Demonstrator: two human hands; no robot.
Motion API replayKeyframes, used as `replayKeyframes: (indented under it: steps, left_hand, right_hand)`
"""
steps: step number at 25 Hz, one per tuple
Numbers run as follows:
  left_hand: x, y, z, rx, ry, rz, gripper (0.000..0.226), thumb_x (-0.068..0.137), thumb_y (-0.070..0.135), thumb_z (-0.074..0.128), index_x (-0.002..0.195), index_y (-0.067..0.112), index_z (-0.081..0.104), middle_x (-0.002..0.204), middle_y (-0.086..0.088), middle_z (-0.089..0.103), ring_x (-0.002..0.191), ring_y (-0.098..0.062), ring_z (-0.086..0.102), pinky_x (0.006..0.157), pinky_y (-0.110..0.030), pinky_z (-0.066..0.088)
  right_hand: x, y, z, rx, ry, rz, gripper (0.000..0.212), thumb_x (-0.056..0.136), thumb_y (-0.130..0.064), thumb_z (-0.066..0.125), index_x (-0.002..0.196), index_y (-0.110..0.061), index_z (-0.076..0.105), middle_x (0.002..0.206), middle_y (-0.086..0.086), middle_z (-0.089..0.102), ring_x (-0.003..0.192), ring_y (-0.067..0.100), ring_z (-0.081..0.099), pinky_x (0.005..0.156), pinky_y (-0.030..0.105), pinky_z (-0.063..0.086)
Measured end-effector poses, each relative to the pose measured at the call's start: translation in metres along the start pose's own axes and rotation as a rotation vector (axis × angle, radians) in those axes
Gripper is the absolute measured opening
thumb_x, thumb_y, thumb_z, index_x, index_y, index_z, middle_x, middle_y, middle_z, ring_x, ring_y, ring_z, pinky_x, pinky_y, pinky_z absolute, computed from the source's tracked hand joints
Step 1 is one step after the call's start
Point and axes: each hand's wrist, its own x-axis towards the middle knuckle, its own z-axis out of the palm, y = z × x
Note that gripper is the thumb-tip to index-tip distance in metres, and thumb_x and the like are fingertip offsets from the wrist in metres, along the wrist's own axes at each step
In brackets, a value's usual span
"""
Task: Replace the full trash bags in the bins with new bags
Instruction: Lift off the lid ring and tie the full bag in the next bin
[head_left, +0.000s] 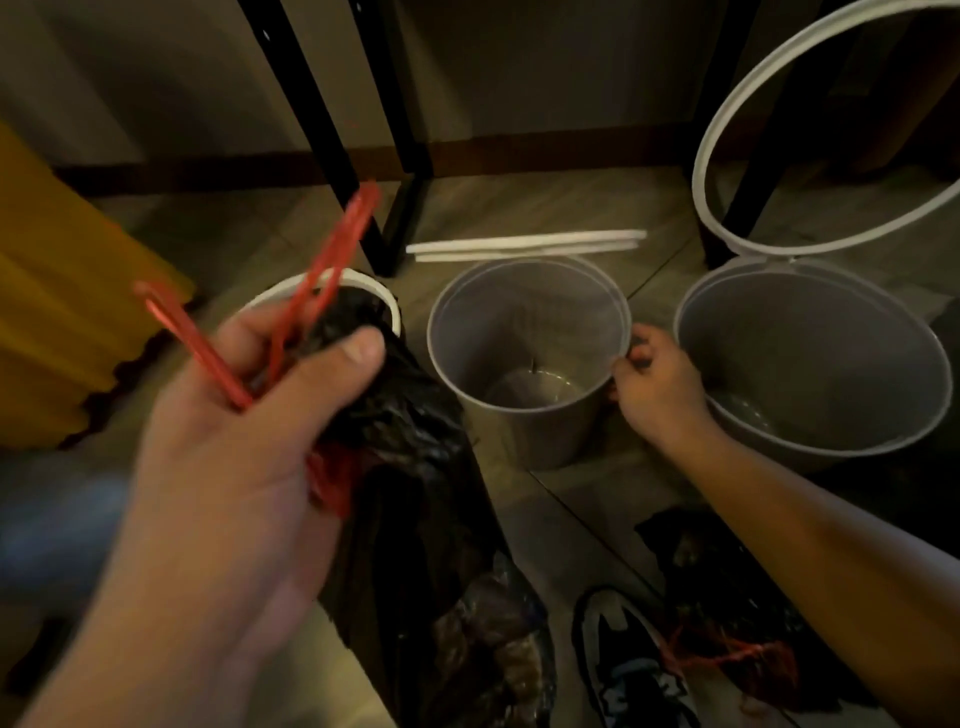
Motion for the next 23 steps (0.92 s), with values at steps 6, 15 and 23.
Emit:
replayKeyframes:
  steps: [6, 15, 23]
  left_hand:
    - [-0.040, -0.080, 0.014, -0.122, 0.161, -0.299, 0.024, 0.067, 0.005, 0.085, 0.078, 0.022, 0.073, 0.082, -0.007, 0.073, 0.073, -0.021, 0.073, 0.057, -0.034, 0.059]
    - [-0.035, -0.240, 0.025, -0.047, 0.292, -0.710, 0.015, 0.095, 0.007, 0.070, 0.086, 0.019, 0.071, 0.087, -0.010, 0.076, 0.075, -0.020, 0.073, 0.053, -0.032, 0.054]
    - [-0.041, -0.308, -0.003, 0.711, 0.062, -0.779, 0.028, 0.091, 0.028, 0.078, 0.117, 0.025, 0.069, 0.096, 0.001, 0.079, 0.091, -0.021, 0.075, 0.087, -0.040, 0.060]
  right_hand:
    - [0.006, 0.012, 0.002, -0.028, 0.016, -0.066, 0.042, 0.100, -0.027, 0.064, 0.141, -0.034, 0.055, 0.124, -0.006, 0.067, 0.112, 0.020, 0.069, 0.096, 0.052, 0.059]
    - [0.009, 0.026, 0.011, -0.017, 0.031, -0.103, 0.051, 0.096, -0.043, 0.054, 0.146, -0.048, 0.041, 0.128, 0.002, 0.067, 0.118, 0.032, 0.068, 0.100, 0.056, 0.057]
    - [0.010, 0.039, 0.014, -0.055, 0.030, -0.203, 0.033, 0.108, -0.034, 0.048, 0.139, -0.047, 0.047, 0.140, -0.005, 0.052, 0.099, 0.015, 0.073, 0.077, 0.031, 0.065]
